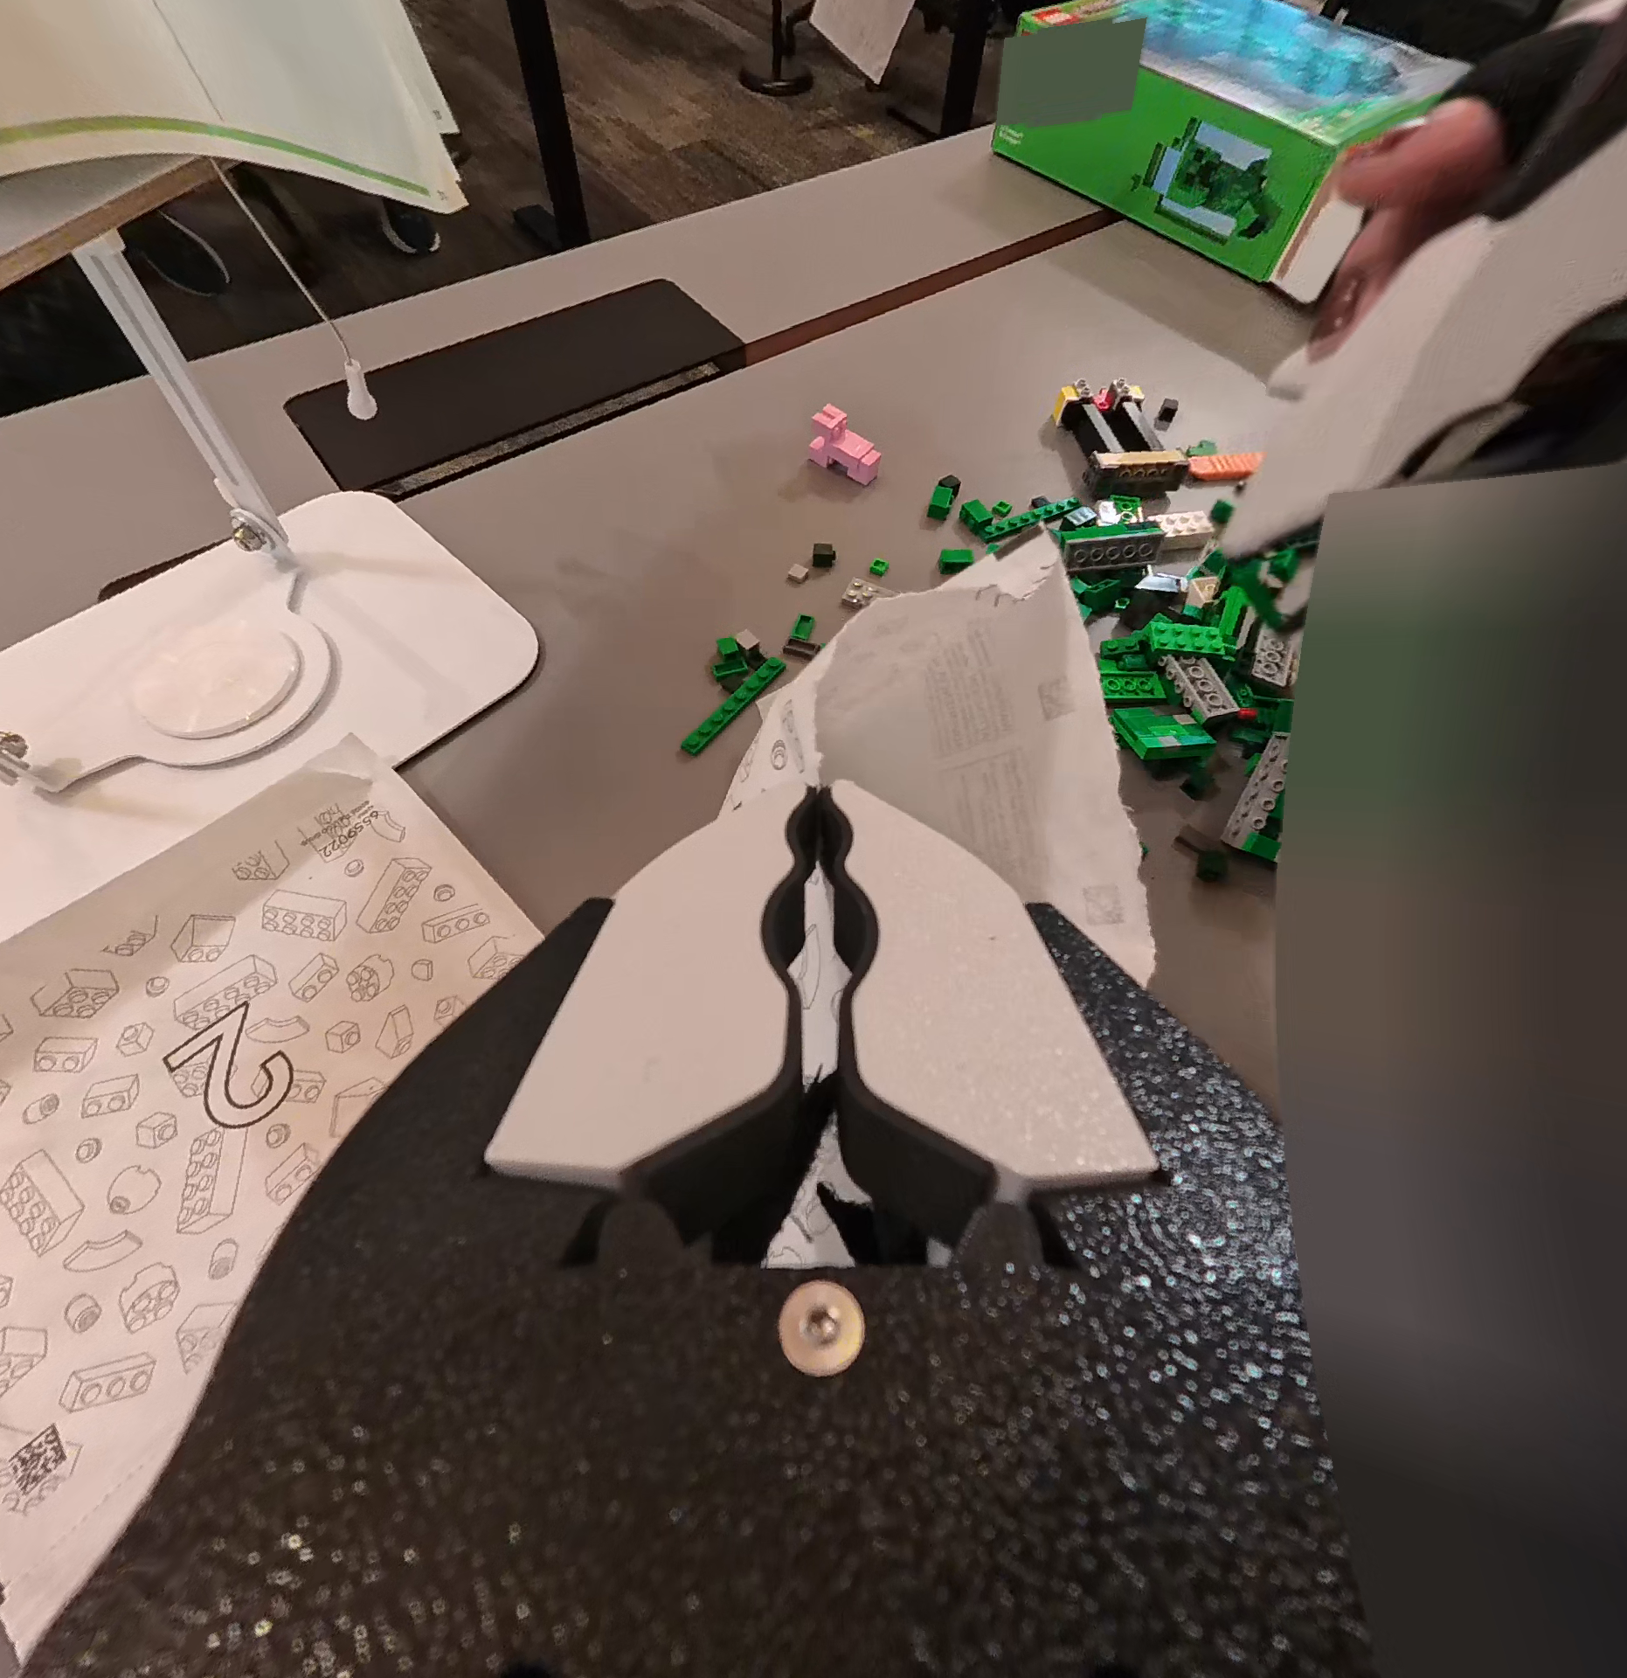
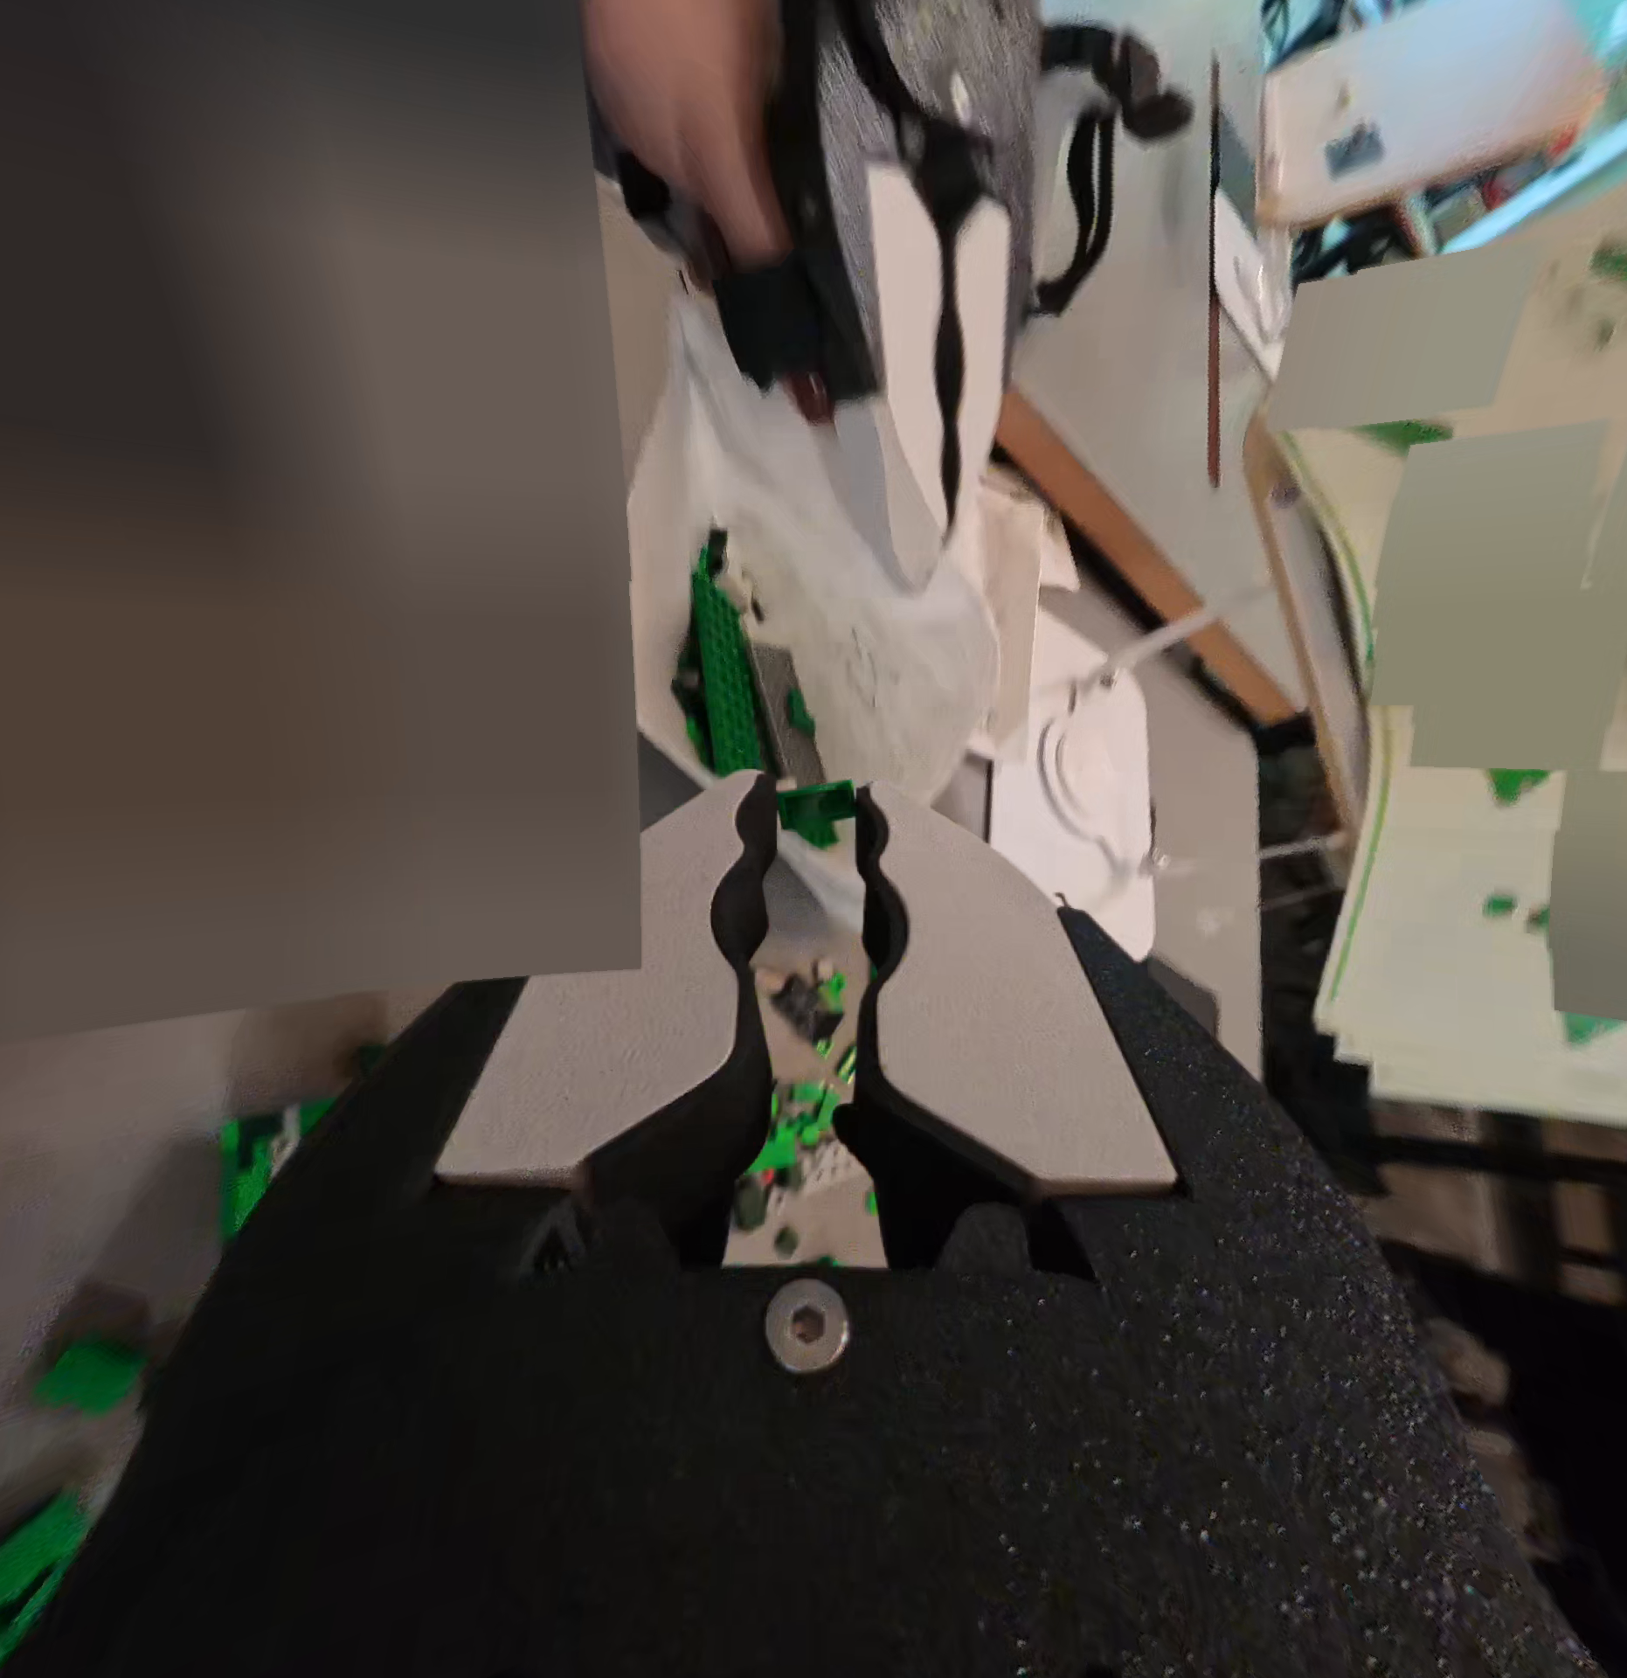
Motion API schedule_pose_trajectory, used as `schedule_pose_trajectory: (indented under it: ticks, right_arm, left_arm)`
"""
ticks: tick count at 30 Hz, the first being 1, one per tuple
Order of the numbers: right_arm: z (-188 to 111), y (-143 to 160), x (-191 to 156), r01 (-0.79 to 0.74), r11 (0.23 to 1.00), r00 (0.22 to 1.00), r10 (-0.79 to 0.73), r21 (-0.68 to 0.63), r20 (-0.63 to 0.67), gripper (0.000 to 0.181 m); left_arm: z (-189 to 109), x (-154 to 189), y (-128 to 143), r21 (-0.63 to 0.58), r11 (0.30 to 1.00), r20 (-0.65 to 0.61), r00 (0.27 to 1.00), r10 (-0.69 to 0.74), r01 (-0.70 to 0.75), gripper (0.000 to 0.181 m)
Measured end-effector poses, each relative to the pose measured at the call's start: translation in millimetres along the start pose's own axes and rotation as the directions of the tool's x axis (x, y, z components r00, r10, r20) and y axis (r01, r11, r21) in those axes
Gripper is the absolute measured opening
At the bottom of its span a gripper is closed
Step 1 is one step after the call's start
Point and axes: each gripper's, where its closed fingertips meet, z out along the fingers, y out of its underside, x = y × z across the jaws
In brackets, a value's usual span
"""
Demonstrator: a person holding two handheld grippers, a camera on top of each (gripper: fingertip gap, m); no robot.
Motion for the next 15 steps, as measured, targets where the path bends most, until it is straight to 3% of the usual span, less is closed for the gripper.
schedule_pose_trajectory:
  ticks: [3,8,10,15]
  right_arm:
    - [26.4,-18.4,-8.3,0.1,0.995,0.995,-0.1,-0.02,-0.026,0.016]
    - [59.3,-13.0,-17.7,0.135,0.985,0.99,-0.137,-0.11,-0.017,0.028]
    - [59.8,-13.2,-20.8,0.132,0.986,0.991,-0.133,-0.104,0.001,0.035]
    - [31.8,-10.9,-2.4,0.08,0.993,0.994,-0.086,-0.085,-0.065,0.031]
  left_arm:
    - [0.6,1.5,-0.2,-0.002,1.0,-0.002,1.0,0.006,-0.006,0.0]
    - [-2.2,2.3,-1.7,0.004,1.0,0.001,1.0,0.009,-0.009,0.0]
    - [-2.6,3.6,-2.8,0.009,1.0,-0.002,1.0,0.012,-0.012,0.0]
    - [-1.3,2.2,-1.3,0.005,1.0,-0.004,1.0,0.006,-0.006,0.0]
